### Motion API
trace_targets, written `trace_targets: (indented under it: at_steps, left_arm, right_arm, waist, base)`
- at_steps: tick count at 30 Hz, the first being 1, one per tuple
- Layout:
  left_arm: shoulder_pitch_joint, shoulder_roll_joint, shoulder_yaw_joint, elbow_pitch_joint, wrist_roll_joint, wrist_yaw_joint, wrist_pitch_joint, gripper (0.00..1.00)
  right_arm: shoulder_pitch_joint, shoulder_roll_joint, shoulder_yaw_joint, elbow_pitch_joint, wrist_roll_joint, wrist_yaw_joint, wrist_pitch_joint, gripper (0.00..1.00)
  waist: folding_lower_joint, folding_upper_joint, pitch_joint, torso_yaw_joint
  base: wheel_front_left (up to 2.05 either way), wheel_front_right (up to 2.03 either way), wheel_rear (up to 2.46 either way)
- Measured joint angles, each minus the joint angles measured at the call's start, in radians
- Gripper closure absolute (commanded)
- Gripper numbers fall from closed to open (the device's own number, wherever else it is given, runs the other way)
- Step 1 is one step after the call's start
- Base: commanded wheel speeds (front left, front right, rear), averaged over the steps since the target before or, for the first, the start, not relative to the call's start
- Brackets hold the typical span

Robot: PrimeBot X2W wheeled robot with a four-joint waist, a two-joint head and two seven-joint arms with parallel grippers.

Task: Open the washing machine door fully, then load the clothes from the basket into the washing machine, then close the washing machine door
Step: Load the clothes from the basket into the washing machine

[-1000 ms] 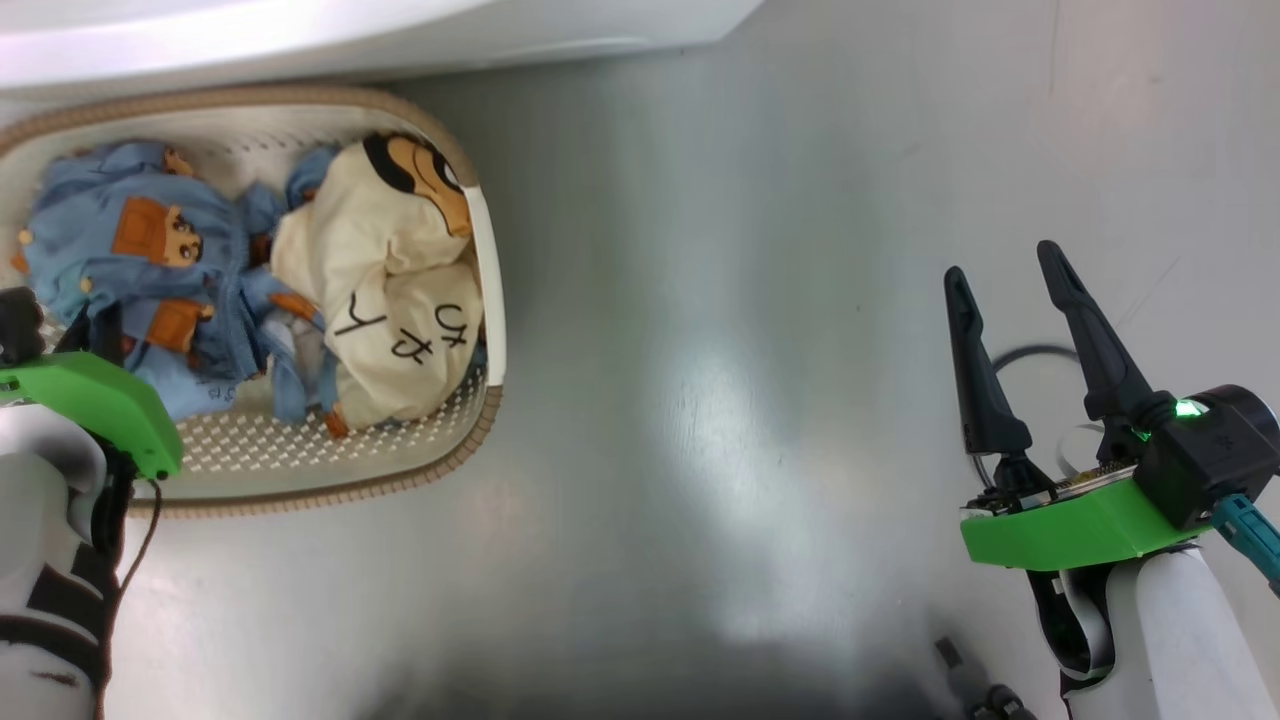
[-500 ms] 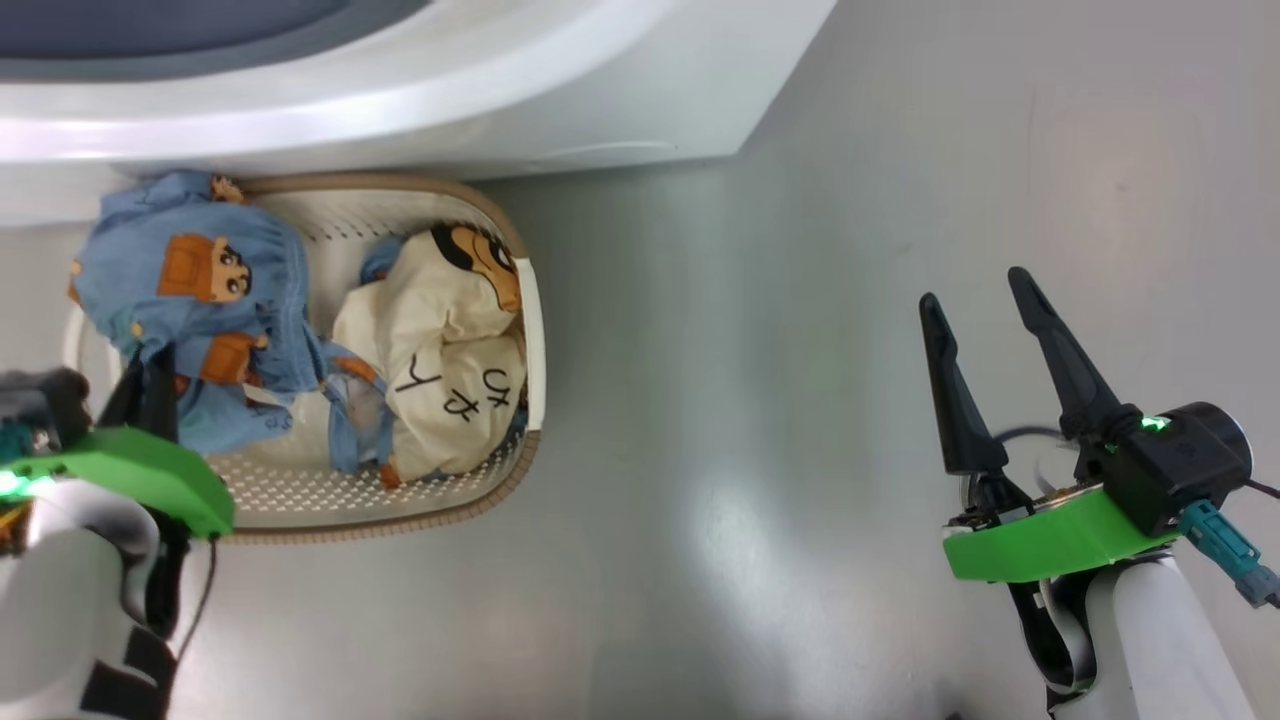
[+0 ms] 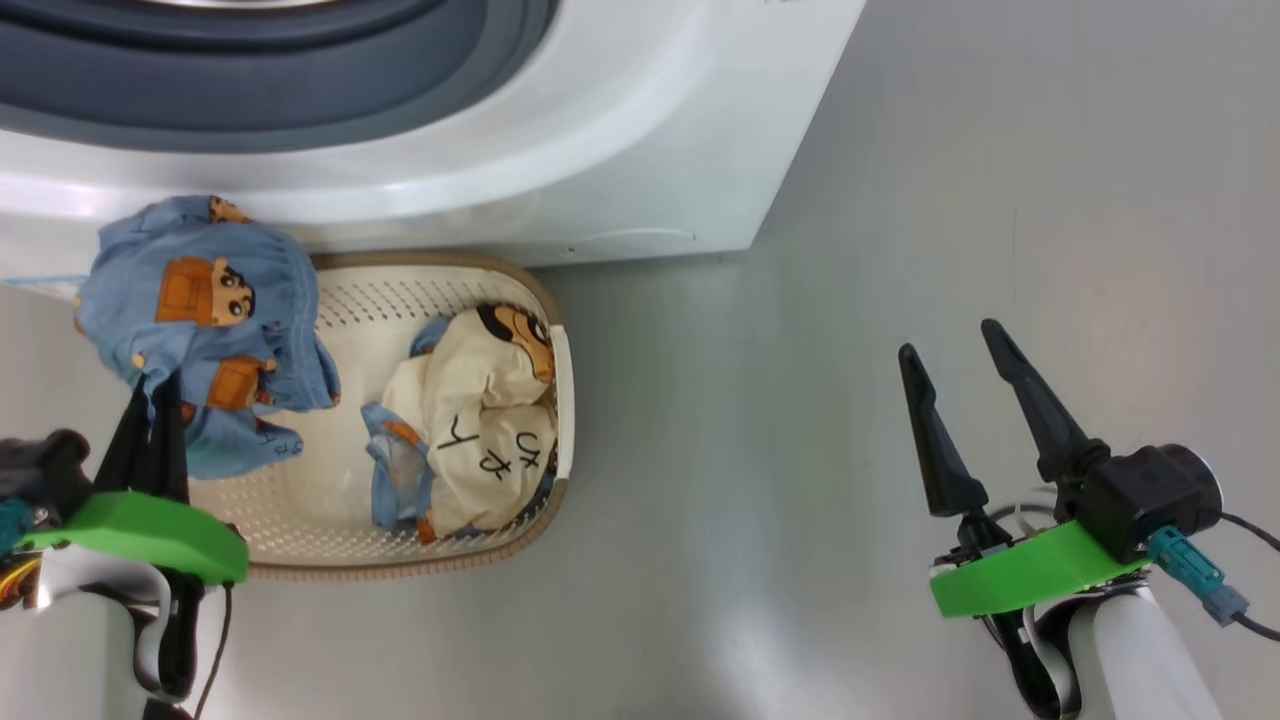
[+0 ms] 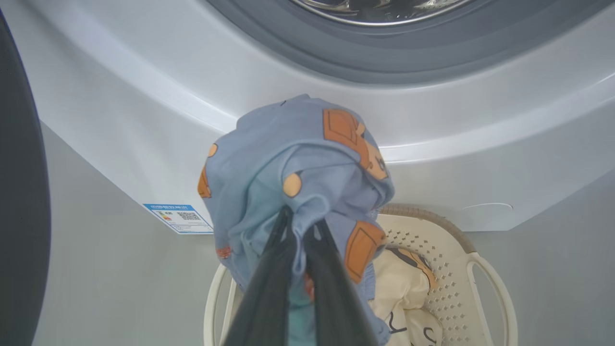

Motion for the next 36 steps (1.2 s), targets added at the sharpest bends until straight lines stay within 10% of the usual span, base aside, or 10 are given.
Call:
trace_targets:
  at_steps: [36]
  left_arm:
    - [0.439,-0.116,0.106,-0.394,0.076,0.028,0.0,1.0]
  right_arm:
    - [0.184,0.004,0.017,0.038,0.061,0.0,0.0,0.0]
  waist:
    - [0.0001,0.0,-0.398,-0.032]
  base:
    - [0.0,0.0,0.0]
